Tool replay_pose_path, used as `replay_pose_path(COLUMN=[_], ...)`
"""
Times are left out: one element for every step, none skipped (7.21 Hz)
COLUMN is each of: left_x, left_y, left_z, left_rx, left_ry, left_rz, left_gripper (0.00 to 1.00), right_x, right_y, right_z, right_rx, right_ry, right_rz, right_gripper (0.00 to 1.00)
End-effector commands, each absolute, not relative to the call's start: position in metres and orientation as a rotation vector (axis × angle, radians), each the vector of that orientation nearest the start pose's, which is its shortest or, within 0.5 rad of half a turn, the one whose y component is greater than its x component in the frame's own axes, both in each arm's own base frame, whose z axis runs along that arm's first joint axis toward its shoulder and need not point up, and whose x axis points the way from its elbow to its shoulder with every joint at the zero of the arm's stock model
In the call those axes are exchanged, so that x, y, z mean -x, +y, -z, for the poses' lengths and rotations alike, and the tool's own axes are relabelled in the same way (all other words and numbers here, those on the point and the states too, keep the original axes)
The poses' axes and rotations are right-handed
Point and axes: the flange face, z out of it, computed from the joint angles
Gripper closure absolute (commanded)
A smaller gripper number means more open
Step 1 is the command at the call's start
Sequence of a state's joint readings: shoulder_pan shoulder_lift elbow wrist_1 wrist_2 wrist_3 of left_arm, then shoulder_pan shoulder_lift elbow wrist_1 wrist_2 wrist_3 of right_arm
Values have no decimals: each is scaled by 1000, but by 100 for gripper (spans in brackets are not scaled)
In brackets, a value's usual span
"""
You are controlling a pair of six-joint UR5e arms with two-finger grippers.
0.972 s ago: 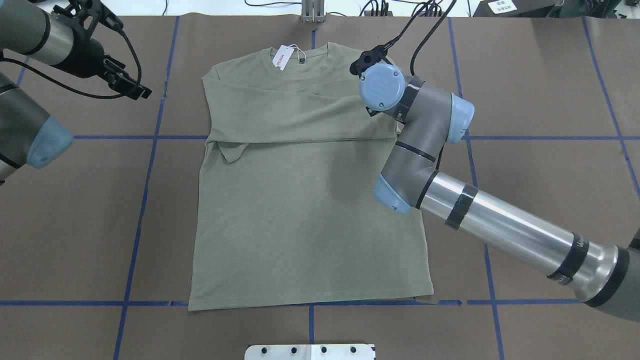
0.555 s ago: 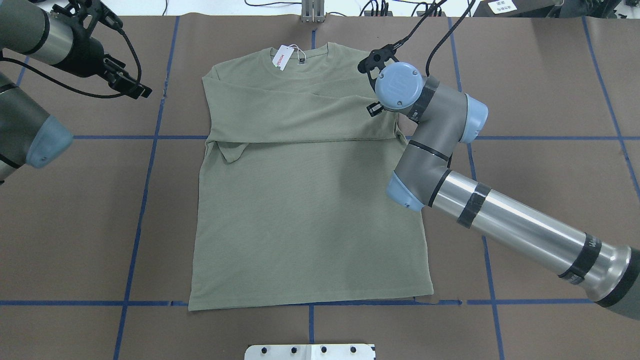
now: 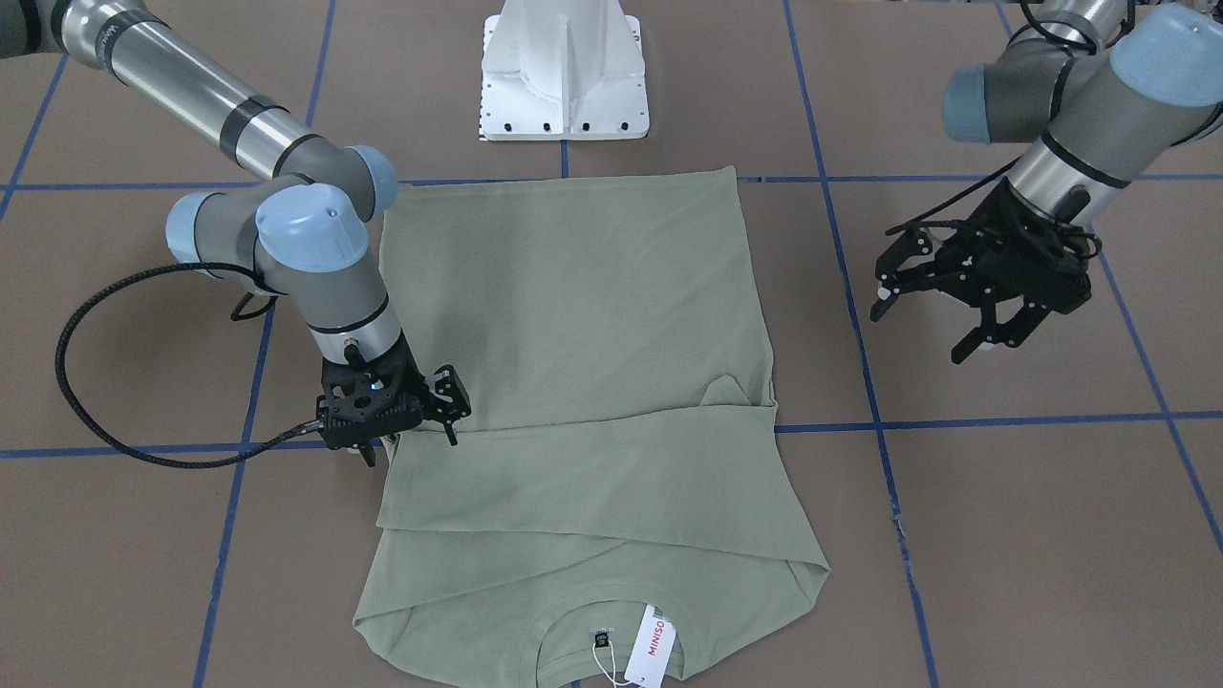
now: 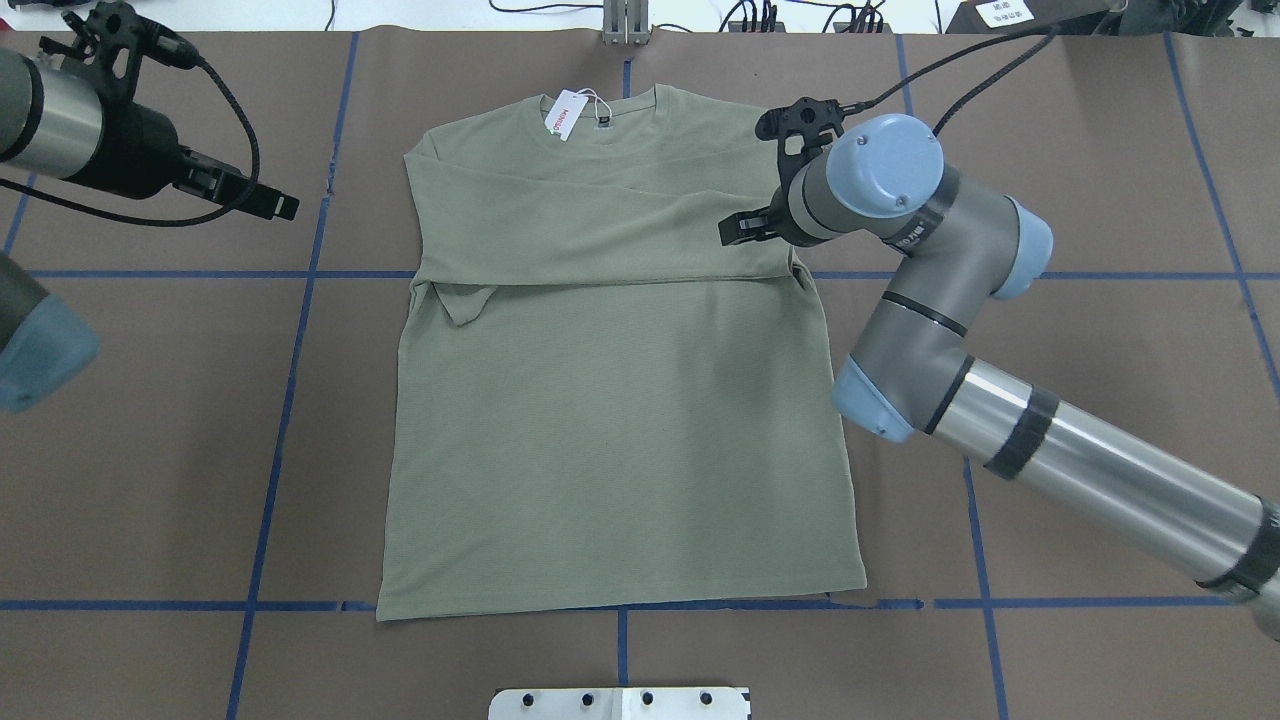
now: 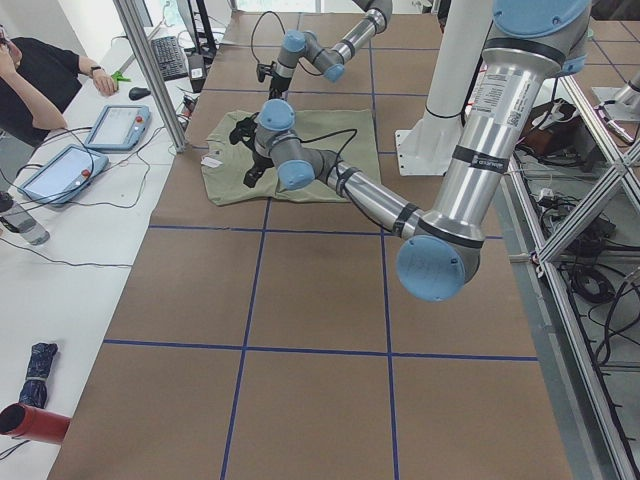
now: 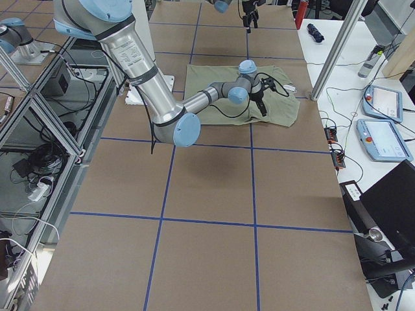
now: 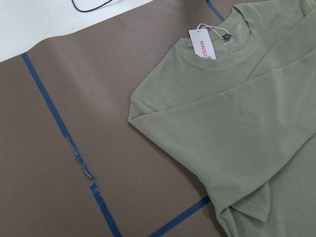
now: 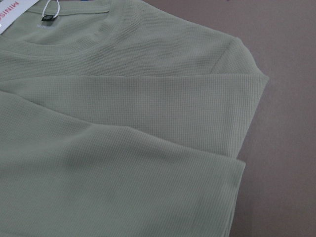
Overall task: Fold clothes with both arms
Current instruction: 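Lift the right gripper off the shirt while both arms move toward the hem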
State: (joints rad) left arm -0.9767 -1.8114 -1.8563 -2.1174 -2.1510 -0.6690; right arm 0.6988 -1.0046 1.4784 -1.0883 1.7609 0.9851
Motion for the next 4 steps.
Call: replay_pose_path(left_x=[-282, -318, -355, -372], left_y=[-426, -397, -368, -342], left_z=[-305, -297, -293, -305], left_rx=[-433, -360, -328, -281], left_ry=[1115, 1147, 1165, 1189], left_rz=[-66, 25, 106, 168], left_gripper=[0, 0, 0, 5], right_x=[426, 413, 411, 410], right_y=[-437, -384, -334, -297], right_z=[-321, -318, -327, -326], right_rx=[-298, -249, -250, -208], right_ry=[-1018, -1066, -1060, -1085], right_rz=[-204, -286, -343, -454], right_gripper=[0, 0, 0, 0])
